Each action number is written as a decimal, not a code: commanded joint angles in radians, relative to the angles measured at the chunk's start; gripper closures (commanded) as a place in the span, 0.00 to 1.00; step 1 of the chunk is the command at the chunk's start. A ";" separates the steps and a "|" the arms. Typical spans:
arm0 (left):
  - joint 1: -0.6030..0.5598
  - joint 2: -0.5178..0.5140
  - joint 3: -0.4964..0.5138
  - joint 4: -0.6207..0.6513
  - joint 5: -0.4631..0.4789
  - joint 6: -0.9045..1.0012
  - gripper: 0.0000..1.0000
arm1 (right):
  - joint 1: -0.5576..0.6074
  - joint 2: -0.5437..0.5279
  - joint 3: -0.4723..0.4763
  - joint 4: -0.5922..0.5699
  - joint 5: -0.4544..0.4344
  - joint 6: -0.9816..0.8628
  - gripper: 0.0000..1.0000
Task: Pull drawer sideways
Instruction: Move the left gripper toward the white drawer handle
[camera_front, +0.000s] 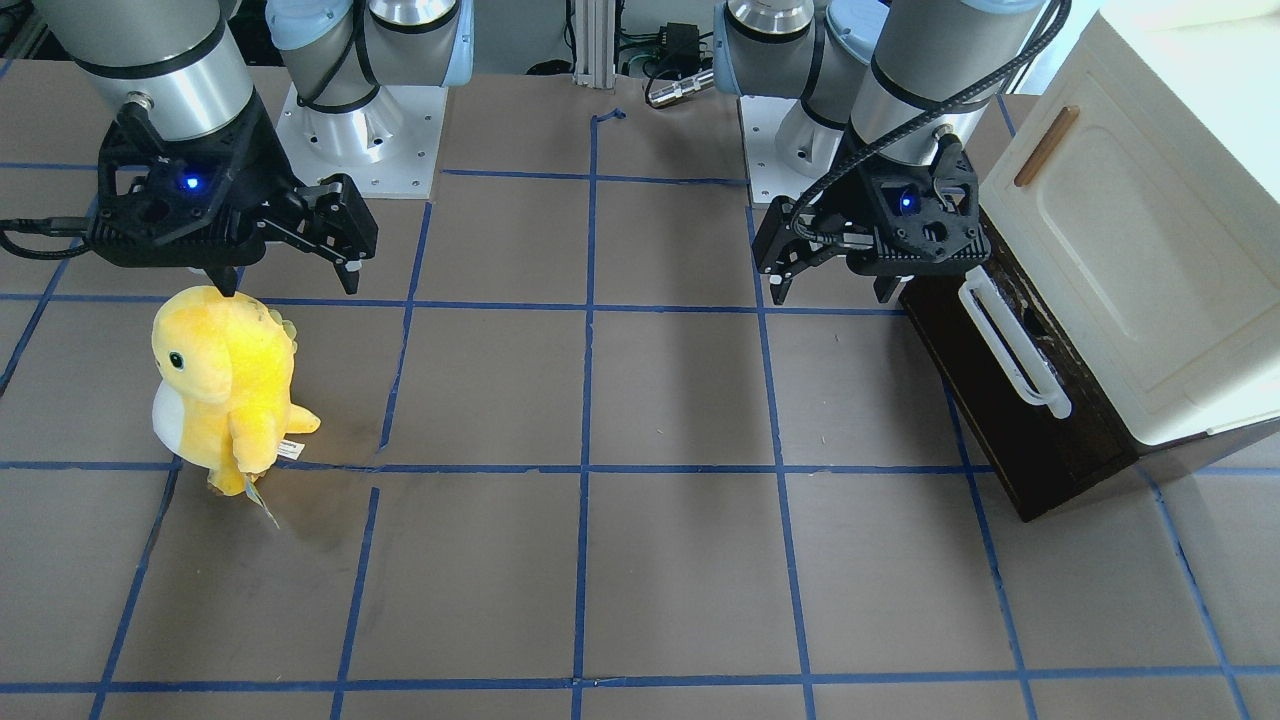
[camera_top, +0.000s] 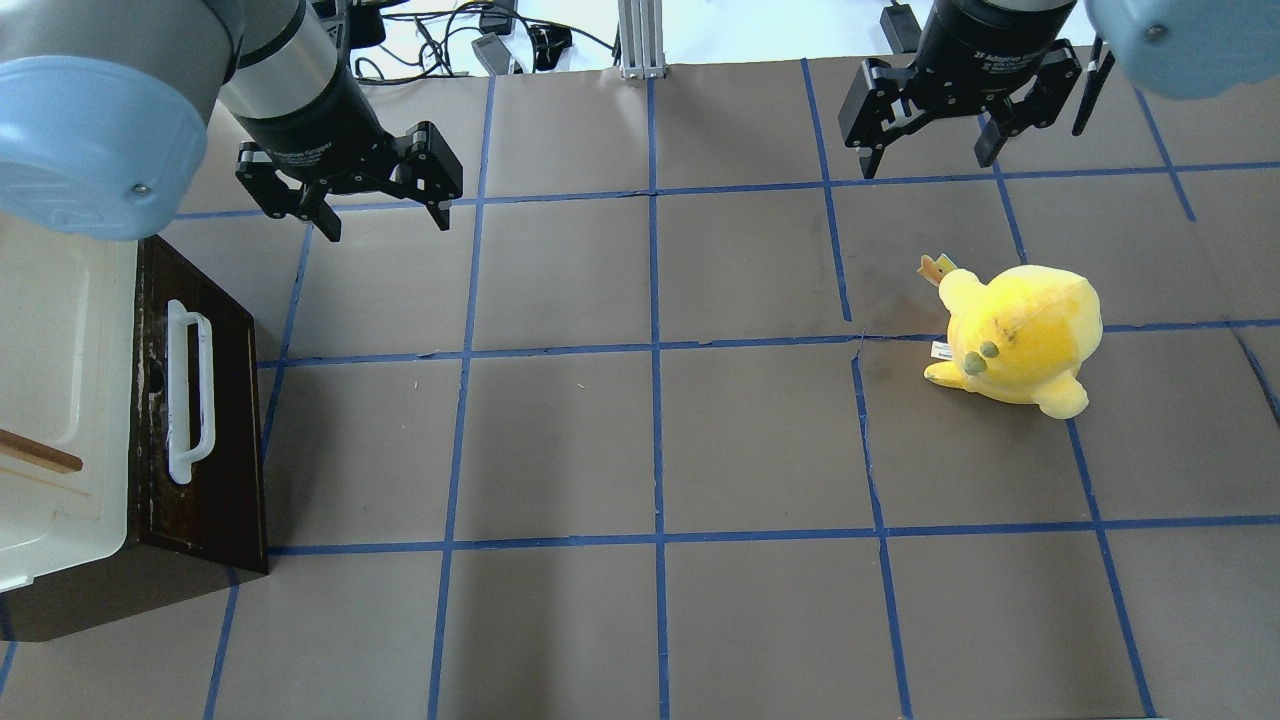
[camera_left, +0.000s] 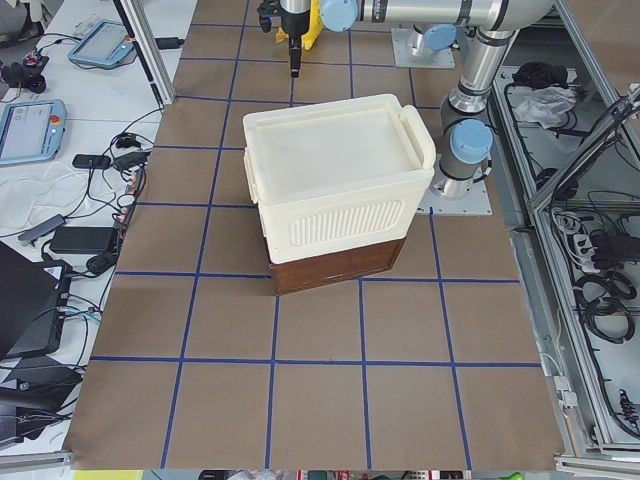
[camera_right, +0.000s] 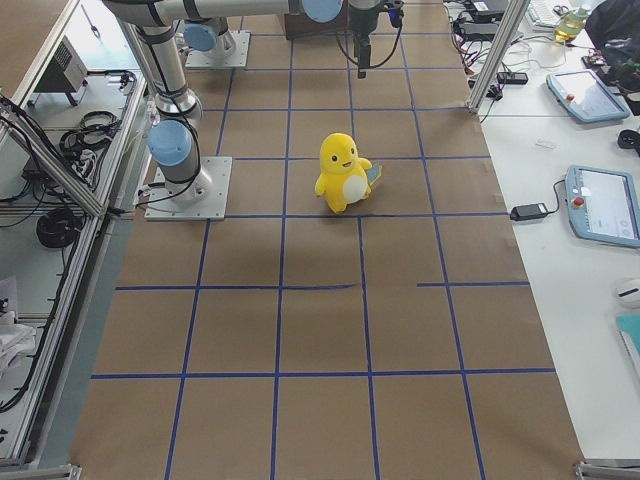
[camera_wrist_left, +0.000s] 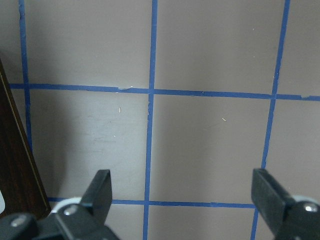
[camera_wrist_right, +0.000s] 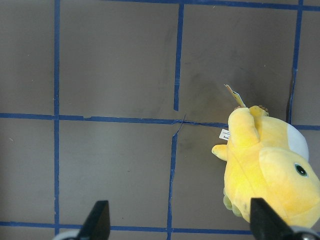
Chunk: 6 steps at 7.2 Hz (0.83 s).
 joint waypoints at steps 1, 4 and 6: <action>0.000 0.000 0.000 0.001 0.001 0.000 0.00 | 0.000 0.000 0.000 0.000 0.000 0.000 0.00; 0.000 -0.009 0.001 0.001 0.013 0.003 0.00 | 0.000 0.000 0.000 0.000 0.000 0.000 0.00; 0.000 -0.035 0.009 0.014 0.011 -0.043 0.00 | 0.000 0.000 0.000 0.000 0.000 0.000 0.00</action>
